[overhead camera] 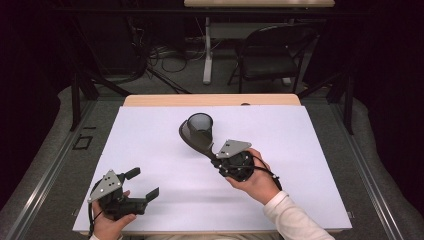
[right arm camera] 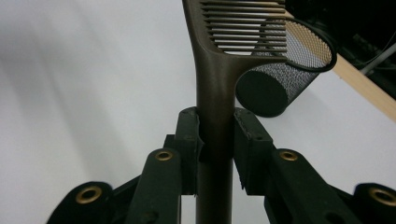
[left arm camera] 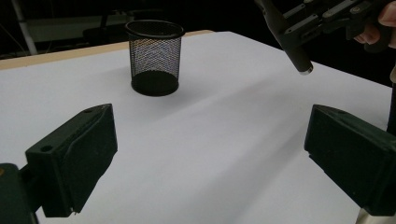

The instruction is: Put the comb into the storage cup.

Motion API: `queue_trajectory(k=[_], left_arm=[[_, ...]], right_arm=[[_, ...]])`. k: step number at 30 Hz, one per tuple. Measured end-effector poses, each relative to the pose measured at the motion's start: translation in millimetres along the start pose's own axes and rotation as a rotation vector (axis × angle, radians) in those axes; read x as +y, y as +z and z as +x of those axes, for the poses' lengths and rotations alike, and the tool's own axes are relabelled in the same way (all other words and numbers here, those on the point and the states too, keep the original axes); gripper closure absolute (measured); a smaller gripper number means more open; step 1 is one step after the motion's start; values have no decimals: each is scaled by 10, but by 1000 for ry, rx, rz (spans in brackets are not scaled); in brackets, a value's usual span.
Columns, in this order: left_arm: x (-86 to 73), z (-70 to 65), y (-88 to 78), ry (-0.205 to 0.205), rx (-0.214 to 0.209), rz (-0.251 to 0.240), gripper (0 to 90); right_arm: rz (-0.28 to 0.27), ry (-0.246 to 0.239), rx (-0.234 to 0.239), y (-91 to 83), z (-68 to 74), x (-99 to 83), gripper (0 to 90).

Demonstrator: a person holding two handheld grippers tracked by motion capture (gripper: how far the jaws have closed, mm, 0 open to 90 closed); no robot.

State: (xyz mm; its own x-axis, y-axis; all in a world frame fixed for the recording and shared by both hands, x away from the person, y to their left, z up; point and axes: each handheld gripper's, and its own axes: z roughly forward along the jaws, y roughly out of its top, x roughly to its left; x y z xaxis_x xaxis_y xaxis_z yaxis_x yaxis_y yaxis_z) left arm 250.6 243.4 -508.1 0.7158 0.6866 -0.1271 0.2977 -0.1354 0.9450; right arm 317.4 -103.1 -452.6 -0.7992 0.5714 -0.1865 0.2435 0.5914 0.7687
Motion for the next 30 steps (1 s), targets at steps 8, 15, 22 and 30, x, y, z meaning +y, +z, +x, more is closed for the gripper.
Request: queue_trajectory(k=[8,15,22,30], left_arm=[[0,0,2,-1,3,2,32],[0,1,-10,4,18,-14,40],[0,4,2,-4,26,-7,45],[0,16,11,-20,24,-4,45]], right_arm=[[-43,-13,-1,30,30,45,729],[-81,-18,-13,38,41,72,729],[-114,-13,-34,28,25,70,729],[-145,-16,-49,19,64,47,729]])
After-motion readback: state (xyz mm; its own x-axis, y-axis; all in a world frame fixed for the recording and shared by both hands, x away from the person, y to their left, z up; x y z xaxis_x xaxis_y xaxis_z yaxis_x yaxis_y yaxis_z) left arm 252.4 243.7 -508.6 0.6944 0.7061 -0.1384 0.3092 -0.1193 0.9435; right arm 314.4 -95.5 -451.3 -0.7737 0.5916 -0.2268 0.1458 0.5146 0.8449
